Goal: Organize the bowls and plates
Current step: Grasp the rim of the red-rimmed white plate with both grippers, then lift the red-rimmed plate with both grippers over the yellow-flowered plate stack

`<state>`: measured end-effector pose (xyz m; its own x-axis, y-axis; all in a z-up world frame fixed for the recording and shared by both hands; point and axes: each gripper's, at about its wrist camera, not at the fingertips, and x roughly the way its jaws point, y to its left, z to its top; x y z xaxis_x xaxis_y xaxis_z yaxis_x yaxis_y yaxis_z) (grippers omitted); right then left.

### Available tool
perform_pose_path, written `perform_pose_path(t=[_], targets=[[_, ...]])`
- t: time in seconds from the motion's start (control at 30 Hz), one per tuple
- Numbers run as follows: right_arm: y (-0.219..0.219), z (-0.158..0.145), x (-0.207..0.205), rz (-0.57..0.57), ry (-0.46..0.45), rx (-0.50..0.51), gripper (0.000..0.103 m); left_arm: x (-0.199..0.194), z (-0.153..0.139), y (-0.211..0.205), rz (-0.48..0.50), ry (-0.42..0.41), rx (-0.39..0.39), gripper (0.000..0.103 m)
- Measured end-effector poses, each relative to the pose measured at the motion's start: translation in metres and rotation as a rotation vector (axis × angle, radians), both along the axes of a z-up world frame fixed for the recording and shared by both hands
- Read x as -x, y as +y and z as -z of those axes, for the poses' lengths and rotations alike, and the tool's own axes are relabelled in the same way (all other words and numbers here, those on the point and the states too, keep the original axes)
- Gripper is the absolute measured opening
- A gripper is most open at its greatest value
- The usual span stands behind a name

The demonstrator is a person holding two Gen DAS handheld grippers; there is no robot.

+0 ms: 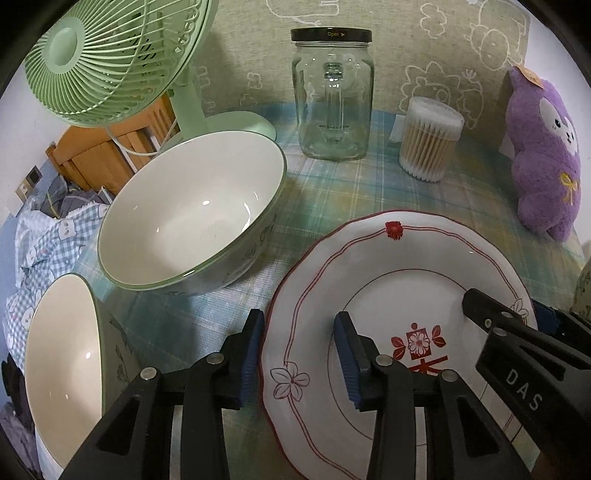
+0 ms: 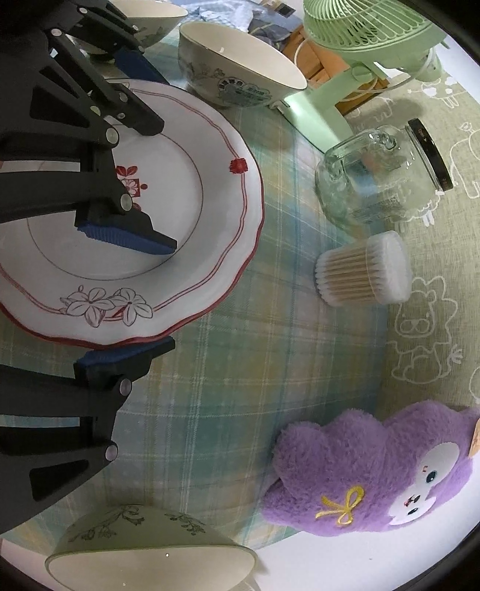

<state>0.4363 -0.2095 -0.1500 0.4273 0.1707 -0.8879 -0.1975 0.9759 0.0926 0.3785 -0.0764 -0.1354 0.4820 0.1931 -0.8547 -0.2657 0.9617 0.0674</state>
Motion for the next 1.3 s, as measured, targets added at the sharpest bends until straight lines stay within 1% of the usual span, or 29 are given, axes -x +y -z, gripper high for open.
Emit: perform_pose_path(t=[0.13,0.23,0.33,0.4,0.57,0.7,0.87,1.0,1.1,1.2,1.3], targets=[[-0.005,-0.003,0.005,0.009,0.011,0.019,0.046,0.000,0.000,-0.005,0.024,0.019,0.006,0.040],[-0.012,-0.003,0.008,0.023,0.028,0.014,0.046,0.001,0.000,-0.010,0.042,0.023,0.003,0.041],[-0.015,-0.003,0.013,0.024,0.027,0.015,0.045,0.000,0.001,-0.013,0.058,0.029,0.003,0.043],[-0.015,-0.003,0.015,0.028,0.019,0.021,0.046,-0.001,0.001,-0.013,0.069,0.028,0.008,0.046],[-0.015,-0.002,0.017,0.050,0.028,0.025,0.046,-0.002,0.000,-0.014,0.093,0.037,0.010,0.046],[-0.016,-0.006,0.021,0.067,0.027,0.040,0.046,0.003,-0.001,-0.014,0.105,0.046,0.029,0.042],[-0.023,-0.017,0.029,0.090,0.018,0.053,0.046,0.013,-0.010,-0.016,0.108,0.042,0.064,0.042],[-0.026,-0.028,0.038,0.106,0.016,0.047,0.046,0.021,-0.024,-0.020,0.122,0.017,0.050,0.042],[-0.027,-0.040,0.049,0.115,-0.002,0.052,0.046,0.028,-0.032,-0.020,0.128,0.013,0.062,0.042],[-0.028,-0.052,0.061,0.123,-0.023,0.059,0.046,0.037,-0.040,-0.021,0.157,0.008,0.056,0.042],[-0.026,-0.063,0.072,0.136,-0.039,0.068,0.046,0.046,-0.047,-0.018,0.175,0.010,0.067,0.042]])
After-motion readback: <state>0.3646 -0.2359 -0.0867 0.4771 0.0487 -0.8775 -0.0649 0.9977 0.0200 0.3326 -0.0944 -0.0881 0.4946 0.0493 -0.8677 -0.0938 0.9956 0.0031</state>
